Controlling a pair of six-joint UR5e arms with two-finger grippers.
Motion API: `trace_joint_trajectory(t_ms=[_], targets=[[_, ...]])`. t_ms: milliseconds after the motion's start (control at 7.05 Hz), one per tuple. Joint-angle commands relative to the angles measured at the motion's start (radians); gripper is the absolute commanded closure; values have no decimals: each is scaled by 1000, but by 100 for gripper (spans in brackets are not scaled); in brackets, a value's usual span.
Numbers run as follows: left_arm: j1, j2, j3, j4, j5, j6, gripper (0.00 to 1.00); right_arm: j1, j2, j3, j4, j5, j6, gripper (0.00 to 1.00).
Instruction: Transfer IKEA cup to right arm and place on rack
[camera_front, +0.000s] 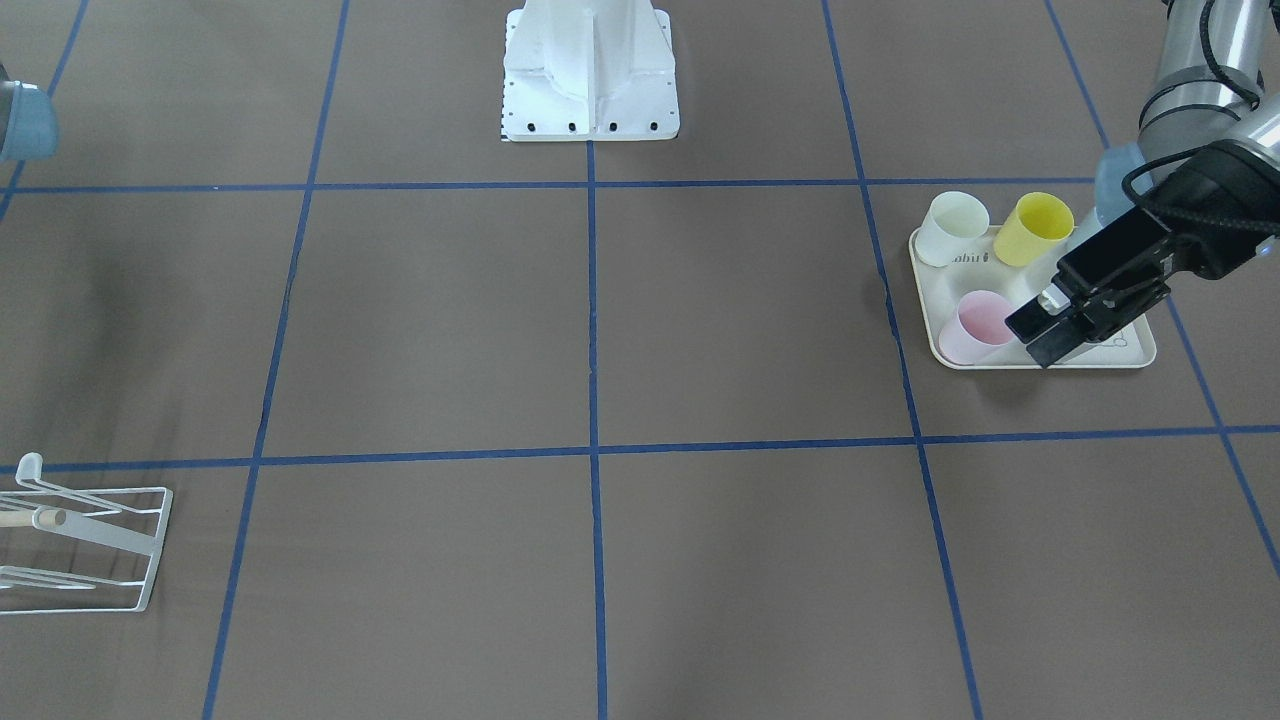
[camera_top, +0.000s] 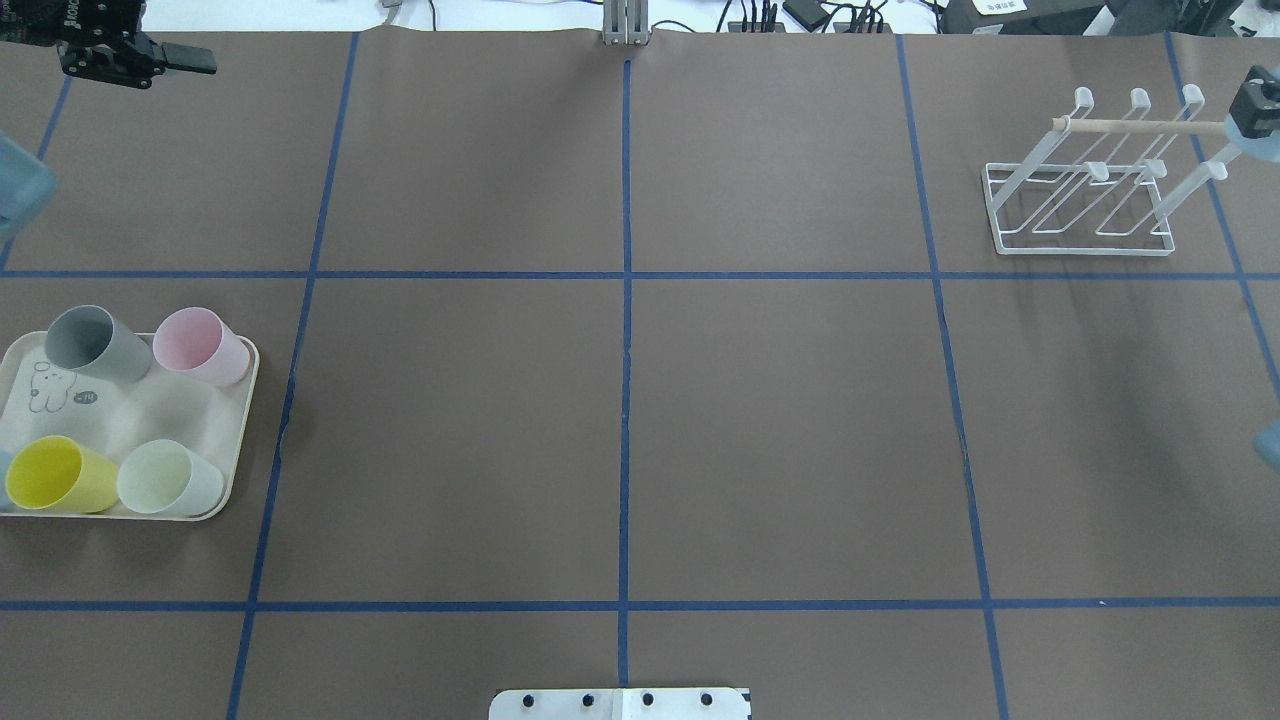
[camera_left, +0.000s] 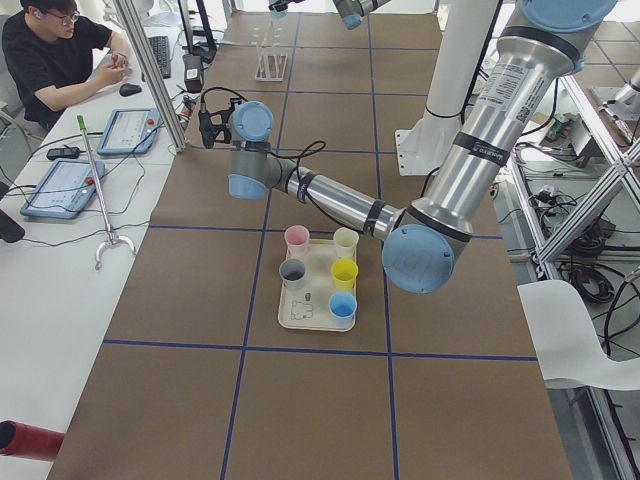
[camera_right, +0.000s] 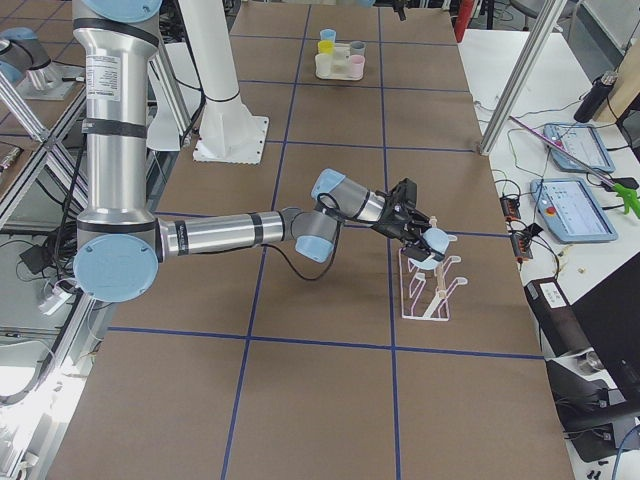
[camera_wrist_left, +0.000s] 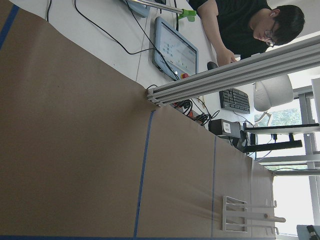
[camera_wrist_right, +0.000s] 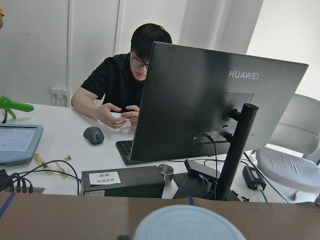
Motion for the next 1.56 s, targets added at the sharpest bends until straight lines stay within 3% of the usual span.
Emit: trace_joint_trajectory(t_ms=[0, 284, 709, 851, 1134, 1276, 1418], targets=[[0, 3, 0, 0, 1, 0, 2, -33, 9, -77, 46, -42, 19, 100], [0, 3, 2, 0, 3, 0, 2, -40, 64, -201, 143, -42, 4, 100], [0, 23, -1, -2, -2, 3, 2, -46, 64, -206, 146, -56, 5, 100], [0, 24, -6, -2, -3, 5, 2, -52, 63, -206, 146, -61, 5, 94], [0, 26, -8, -3, -3, 5, 2, -59, 58, -206, 146, -61, 7, 12], [0, 26, -6, -2, -2, 5, 2, -59, 52, -207, 154, -61, 4, 0], [2, 26, -6, -2, -2, 5, 2, -59, 52, -215, 177, -59, 2, 0]])
